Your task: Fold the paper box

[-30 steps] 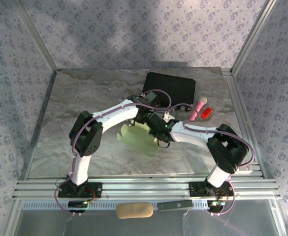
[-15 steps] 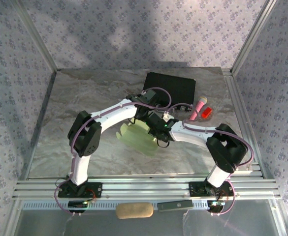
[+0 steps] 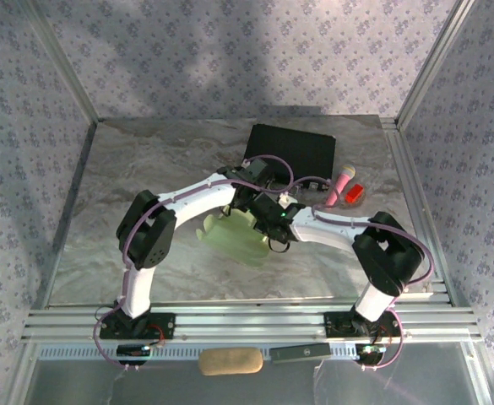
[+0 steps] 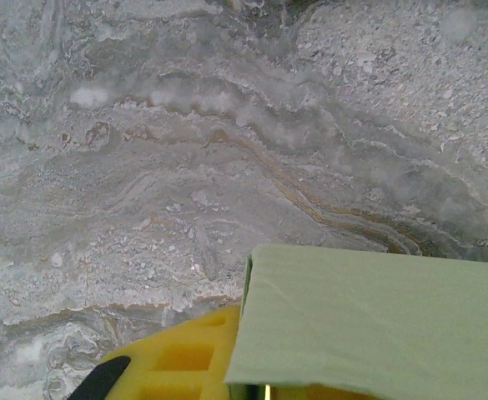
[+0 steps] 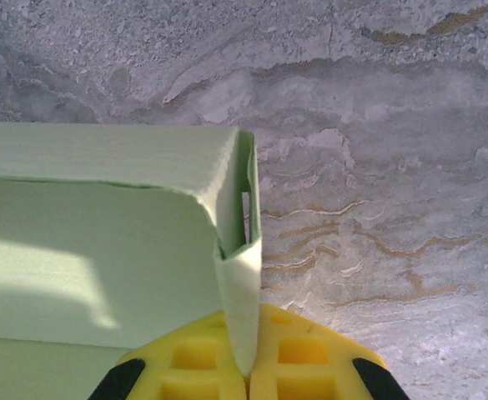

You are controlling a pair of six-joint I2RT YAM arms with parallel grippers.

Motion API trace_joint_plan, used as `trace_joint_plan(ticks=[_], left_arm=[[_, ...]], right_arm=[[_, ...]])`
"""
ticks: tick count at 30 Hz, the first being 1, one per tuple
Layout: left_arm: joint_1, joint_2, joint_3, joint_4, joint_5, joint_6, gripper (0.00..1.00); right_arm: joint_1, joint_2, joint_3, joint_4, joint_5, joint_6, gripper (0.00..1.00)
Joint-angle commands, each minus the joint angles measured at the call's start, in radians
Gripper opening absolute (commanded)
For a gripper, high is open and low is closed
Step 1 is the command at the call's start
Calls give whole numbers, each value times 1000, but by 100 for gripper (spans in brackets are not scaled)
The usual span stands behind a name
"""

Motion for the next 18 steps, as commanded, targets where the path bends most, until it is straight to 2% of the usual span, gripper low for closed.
trace_joint_plan(ticks=[1,3,6,11,15,16,18], left_arm=[[-5,-22,-14,-14,-80,-1,16],[-8,-23,-20,-12,-97,-6,13],[-12,-22,-28,-10,-118,-21,0],[-40,-19,-35,-16,-191,-56,0],[-52,-35,-51,-7,-190,-79,0],[-53,-42,-53,-10,-189,-86,3],[-52,-71,-65,-6,-167,-96,30]], right_arm=[[-8,25,11,-62,13,17,0],[-8,28,14,-63,13,16,0],[-7,33,18,-64,13,18,0],[-7,36,17,-64,14,24,0],[-5,38,14,-63,16,26,0],[-5,37,11,-62,17,28,0],[-5,34,7,-64,20,31,0]])
